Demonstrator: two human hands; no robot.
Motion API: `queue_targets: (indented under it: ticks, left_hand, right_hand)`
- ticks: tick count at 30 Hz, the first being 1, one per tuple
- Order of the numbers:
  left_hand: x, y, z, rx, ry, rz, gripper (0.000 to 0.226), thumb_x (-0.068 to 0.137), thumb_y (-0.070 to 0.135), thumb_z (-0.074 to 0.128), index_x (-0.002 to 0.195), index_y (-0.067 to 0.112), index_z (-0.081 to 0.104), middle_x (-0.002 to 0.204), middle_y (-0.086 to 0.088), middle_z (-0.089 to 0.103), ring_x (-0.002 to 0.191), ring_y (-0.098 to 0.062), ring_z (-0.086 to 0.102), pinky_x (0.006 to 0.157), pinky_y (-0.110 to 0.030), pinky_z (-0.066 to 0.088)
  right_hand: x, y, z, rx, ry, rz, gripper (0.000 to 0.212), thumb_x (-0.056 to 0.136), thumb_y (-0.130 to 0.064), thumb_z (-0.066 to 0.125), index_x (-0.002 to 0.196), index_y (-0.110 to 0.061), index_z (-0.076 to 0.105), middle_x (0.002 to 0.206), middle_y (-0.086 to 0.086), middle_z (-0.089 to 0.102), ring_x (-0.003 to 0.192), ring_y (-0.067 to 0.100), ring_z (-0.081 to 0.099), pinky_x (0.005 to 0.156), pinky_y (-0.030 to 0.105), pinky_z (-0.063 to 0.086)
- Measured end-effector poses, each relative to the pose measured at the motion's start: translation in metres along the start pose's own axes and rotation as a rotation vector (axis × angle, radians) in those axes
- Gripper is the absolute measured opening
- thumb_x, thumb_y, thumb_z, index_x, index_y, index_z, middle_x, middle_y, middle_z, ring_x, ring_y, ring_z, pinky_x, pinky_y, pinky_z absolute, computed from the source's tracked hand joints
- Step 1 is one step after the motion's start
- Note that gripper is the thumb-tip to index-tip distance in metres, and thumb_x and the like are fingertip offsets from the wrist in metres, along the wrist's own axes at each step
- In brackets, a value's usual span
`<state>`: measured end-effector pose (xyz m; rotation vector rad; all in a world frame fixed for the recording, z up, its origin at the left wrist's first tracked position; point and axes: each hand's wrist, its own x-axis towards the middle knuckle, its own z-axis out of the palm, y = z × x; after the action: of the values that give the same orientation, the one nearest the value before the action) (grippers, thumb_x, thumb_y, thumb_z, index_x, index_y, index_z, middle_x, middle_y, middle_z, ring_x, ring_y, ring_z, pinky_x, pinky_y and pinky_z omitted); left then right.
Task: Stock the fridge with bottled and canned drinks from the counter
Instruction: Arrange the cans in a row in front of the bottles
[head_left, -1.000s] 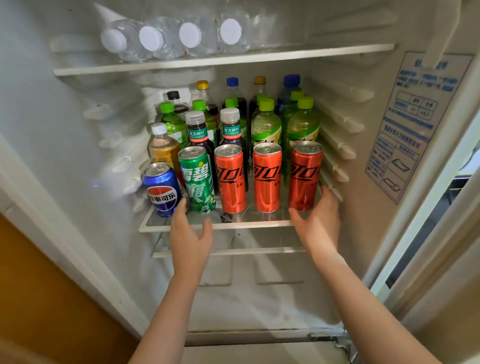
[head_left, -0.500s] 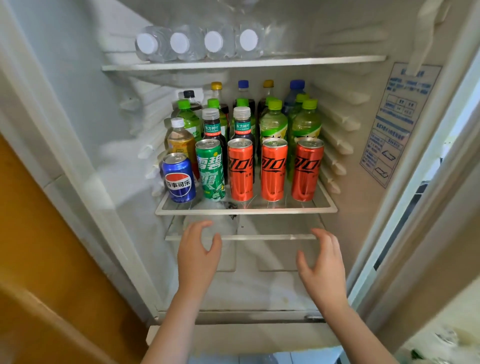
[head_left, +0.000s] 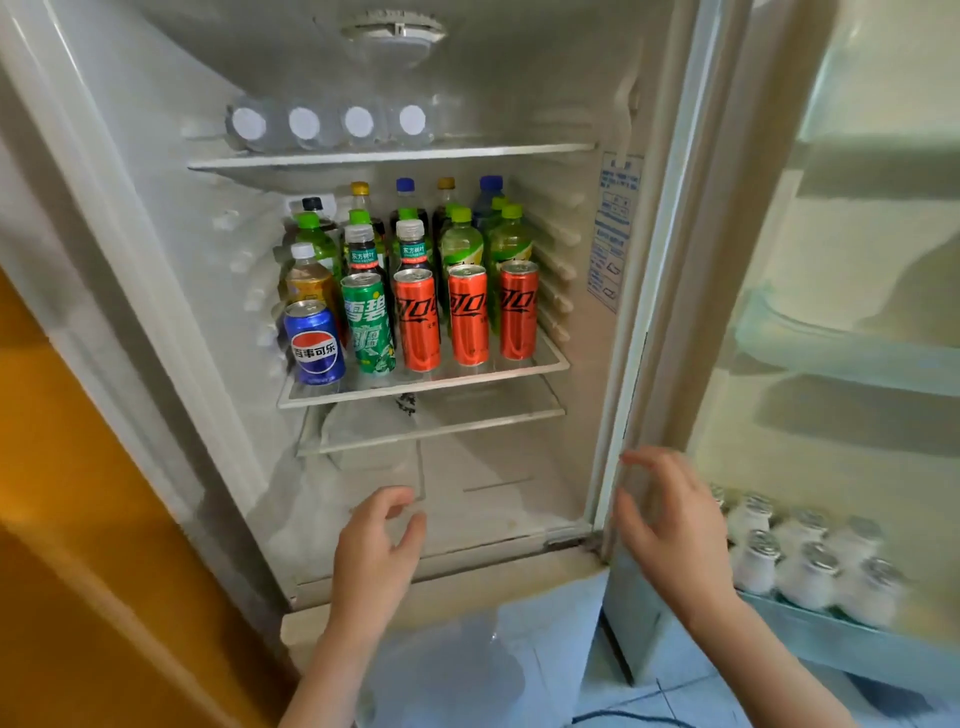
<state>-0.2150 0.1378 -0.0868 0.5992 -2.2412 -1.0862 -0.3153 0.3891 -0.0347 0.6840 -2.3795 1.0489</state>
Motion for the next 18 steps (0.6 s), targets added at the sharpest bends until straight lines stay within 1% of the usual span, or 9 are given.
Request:
queue_targets:
  ticks: [3, 5, 8, 11, 14, 16, 18]
  left_hand:
    - [-0.012, 0.015, -0.001, -0.024, -0.013, 0.040, 0.020, 0.087, 0.016, 0.065, 0.105, 0.022, 0.062, 0.101, 0.014, 0.062, 0.100, -0.008, 0.058, 0.085, -0.024, 0.043]
    - [-0.020, 0.029, -0.003, -0.052, -0.019, 0.064, 0.020, 0.088, 0.016, 0.065, 0.107, 0.021, 0.063, 0.103, 0.012, 0.063, 0.099, -0.006, 0.058, 0.085, -0.023, 0.043]
    - [-0.033, 0.050, -0.007, -0.099, -0.033, 0.098, 0.019, 0.089, 0.019, 0.063, 0.107, 0.026, 0.061, 0.103, 0.018, 0.062, 0.099, 0.004, 0.056, 0.081, -0.016, 0.042]
    - [-0.047, 0.065, -0.011, -0.114, -0.036, 0.117, 0.018, 0.090, 0.021, 0.062, 0.105, 0.030, 0.060, 0.100, 0.024, 0.062, 0.098, 0.010, 0.055, 0.078, -0.010, 0.039]
    - [-0.063, 0.076, -0.012, -0.129, -0.011, 0.104, 0.017, 0.090, 0.021, 0.060, 0.103, 0.031, 0.060, 0.098, 0.024, 0.062, 0.097, 0.010, 0.056, 0.076, -0.009, 0.039]
    - [-0.077, 0.083, -0.010, -0.123, 0.007, 0.096, 0.015, 0.091, 0.020, 0.059, 0.103, 0.031, 0.061, 0.098, 0.024, 0.061, 0.096, 0.009, 0.055, 0.076, -0.011, 0.040]
    - [-0.095, 0.091, -0.005, -0.122, 0.016, 0.068, 0.014, 0.092, 0.020, 0.059, 0.102, 0.030, 0.061, 0.099, 0.023, 0.061, 0.097, 0.008, 0.055, 0.076, -0.013, 0.041]
  right_hand:
    - [0.001, 0.002, -0.042, -0.057, 0.146, -0.003, 0.028, 0.077, 0.003, 0.067, 0.104, -0.005, 0.063, 0.109, 0.008, 0.063, 0.104, 0.029, 0.058, 0.087, 0.028, 0.038]
    - [0.003, 0.003, -0.067, -0.098, 0.262, -0.007, 0.028, 0.078, 0.001, 0.066, 0.106, -0.003, 0.062, 0.112, 0.011, 0.061, 0.108, 0.030, 0.055, 0.092, 0.026, 0.034]
    - [0.009, 0.008, -0.100, -0.146, 0.407, 0.009, 0.037, 0.077, -0.010, 0.060, 0.112, 0.001, 0.059, 0.119, 0.018, 0.056, 0.114, 0.035, 0.048, 0.099, 0.026, 0.029]
    - [0.019, 0.019, -0.130, -0.248, 0.490, -0.007, 0.049, 0.075, -0.014, 0.058, 0.120, 0.005, 0.053, 0.125, 0.024, 0.050, 0.118, 0.041, 0.043, 0.104, 0.035, 0.026]
    - [0.027, 0.036, -0.153, -0.367, 0.460, 0.004, 0.058, 0.076, -0.018, 0.056, 0.127, 0.007, 0.047, 0.131, 0.028, 0.046, 0.126, 0.044, 0.038, 0.110, 0.046, 0.025]
    - [0.030, 0.047, -0.165, -0.422, 0.378, 0.016, 0.062, 0.076, -0.019, 0.059, 0.130, 0.008, 0.044, 0.134, 0.030, 0.044, 0.131, 0.046, 0.033, 0.112, 0.050, 0.024]
    - [0.029, 0.055, -0.175, -0.486, 0.291, -0.003, 0.063, 0.077, -0.017, 0.063, 0.131, 0.008, 0.044, 0.133, 0.030, 0.044, 0.132, 0.046, 0.033, 0.111, 0.052, 0.026]
